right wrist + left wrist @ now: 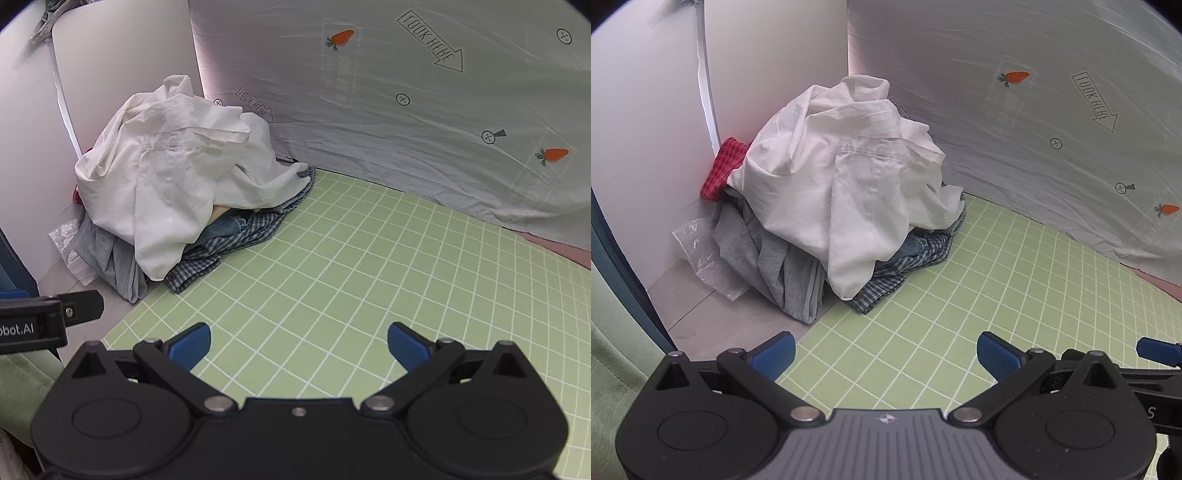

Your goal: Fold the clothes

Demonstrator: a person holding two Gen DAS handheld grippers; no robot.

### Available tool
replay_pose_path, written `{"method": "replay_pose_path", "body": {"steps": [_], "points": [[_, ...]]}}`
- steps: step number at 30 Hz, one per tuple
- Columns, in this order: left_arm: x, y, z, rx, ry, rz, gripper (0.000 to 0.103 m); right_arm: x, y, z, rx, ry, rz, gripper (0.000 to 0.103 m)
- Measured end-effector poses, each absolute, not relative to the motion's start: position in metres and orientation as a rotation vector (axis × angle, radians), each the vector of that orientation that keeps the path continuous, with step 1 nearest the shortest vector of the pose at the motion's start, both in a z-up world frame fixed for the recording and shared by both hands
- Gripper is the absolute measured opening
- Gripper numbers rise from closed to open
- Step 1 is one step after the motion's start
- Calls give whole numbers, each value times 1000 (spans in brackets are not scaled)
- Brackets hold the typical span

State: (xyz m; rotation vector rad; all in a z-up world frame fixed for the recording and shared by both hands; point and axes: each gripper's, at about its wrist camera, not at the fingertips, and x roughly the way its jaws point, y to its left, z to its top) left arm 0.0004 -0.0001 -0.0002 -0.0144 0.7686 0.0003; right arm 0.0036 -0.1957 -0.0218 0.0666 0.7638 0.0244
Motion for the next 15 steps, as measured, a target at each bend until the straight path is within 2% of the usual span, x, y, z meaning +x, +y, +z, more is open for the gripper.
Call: {"method": "replay_pose_path", "body": {"steps": [15], "points": [[7, -3, -3, -15, 770, -5, 103, 6, -203, -26, 62, 767, 29, 103]]}}
